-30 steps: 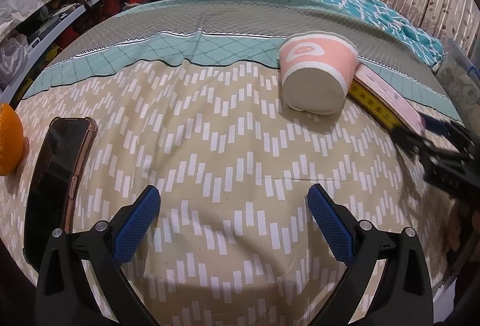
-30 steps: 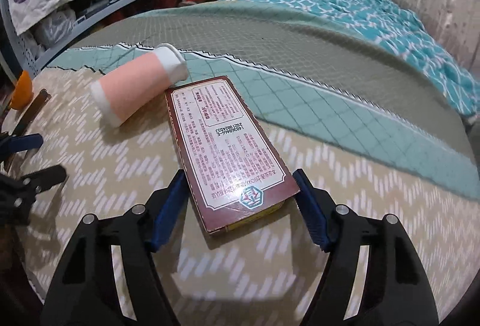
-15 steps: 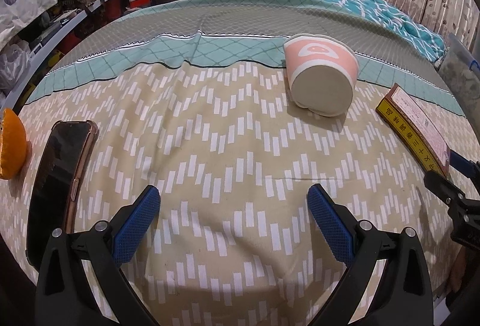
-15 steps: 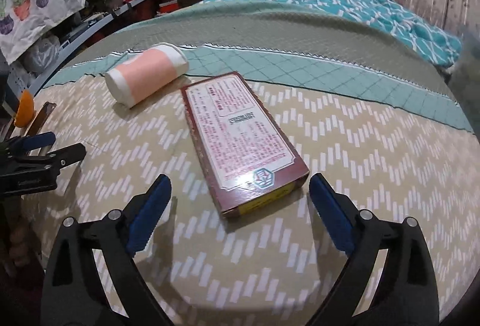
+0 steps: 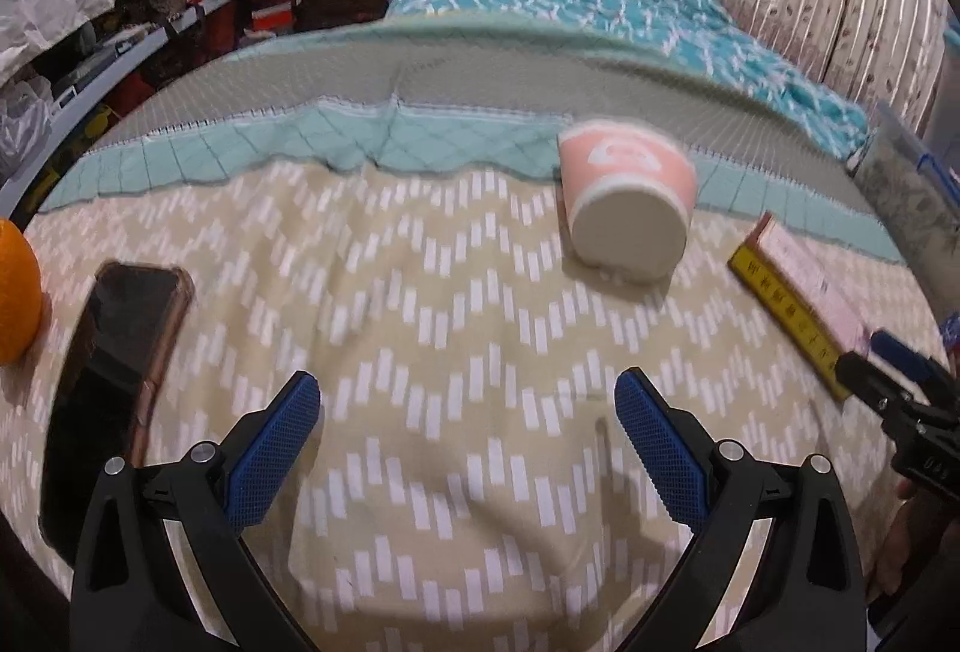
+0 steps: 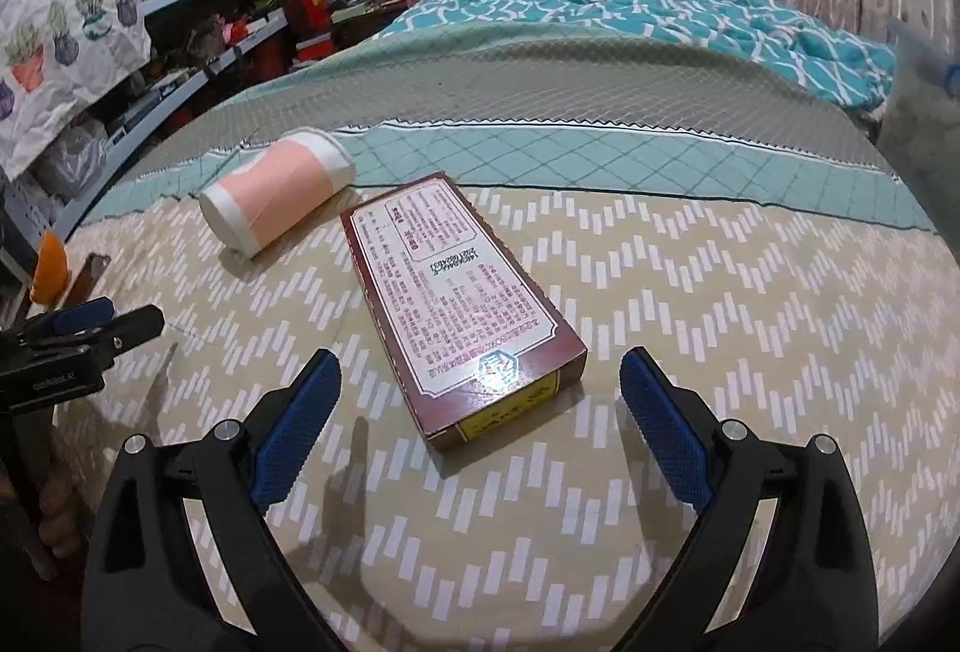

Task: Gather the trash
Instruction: 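Push the brown-red box with the right tool to turn it, then grasp the pink paper cup with the left tool while the right tool grasps the brown-red box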

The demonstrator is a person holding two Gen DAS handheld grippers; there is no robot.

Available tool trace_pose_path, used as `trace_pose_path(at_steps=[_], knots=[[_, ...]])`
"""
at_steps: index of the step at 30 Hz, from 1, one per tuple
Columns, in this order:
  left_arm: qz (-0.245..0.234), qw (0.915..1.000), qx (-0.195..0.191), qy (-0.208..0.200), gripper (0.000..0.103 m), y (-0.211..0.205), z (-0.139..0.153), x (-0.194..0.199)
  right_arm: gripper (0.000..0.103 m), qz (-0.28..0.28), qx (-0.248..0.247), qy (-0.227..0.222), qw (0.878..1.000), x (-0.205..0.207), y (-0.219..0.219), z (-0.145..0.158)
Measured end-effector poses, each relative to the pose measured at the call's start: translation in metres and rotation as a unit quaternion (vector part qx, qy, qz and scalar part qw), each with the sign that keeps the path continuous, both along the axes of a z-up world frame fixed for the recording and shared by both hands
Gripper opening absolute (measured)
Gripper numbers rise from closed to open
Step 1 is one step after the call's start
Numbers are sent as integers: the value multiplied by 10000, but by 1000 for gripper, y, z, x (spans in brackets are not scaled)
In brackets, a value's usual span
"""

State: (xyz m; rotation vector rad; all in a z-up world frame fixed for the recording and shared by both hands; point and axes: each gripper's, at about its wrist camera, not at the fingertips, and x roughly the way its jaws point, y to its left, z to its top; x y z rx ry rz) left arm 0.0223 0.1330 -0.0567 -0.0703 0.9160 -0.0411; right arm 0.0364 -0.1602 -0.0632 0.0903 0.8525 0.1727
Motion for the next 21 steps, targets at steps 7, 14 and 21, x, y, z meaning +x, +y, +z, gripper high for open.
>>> trace_pose_path(at_steps=[7,14,21], knots=[[-469,9983,-90,-343,94,-13,24,9,93,-261,145,-125,9995,4,-17,10],[-773,9965,-120,-282,94,-36,32,32,94,-363,424,69,9984,5,-28,-2],[-836,9943,220,-627,94,-43,37,48,94,-356,583,-75,9976,3,-31,-2]])
